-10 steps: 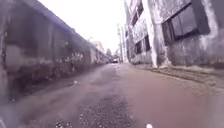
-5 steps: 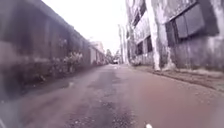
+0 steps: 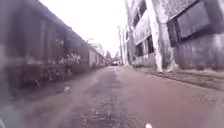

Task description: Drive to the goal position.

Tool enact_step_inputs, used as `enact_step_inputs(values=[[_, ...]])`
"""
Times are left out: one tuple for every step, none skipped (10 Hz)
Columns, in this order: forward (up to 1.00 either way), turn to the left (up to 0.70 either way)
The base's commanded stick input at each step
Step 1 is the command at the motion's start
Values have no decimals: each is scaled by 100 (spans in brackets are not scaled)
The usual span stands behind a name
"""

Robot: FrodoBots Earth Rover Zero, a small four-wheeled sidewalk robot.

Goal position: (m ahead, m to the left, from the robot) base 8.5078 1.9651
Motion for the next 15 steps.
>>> enact_step_inputs(values=[[60, 0], [60, 0], [60, 0], [60, 0], [60, 0], [60, 0], [60, 0], [60, 0], [60, 0], [60, 0], [60, 0], [60, 0], [60, 0], [60, 0], [60, 0]])
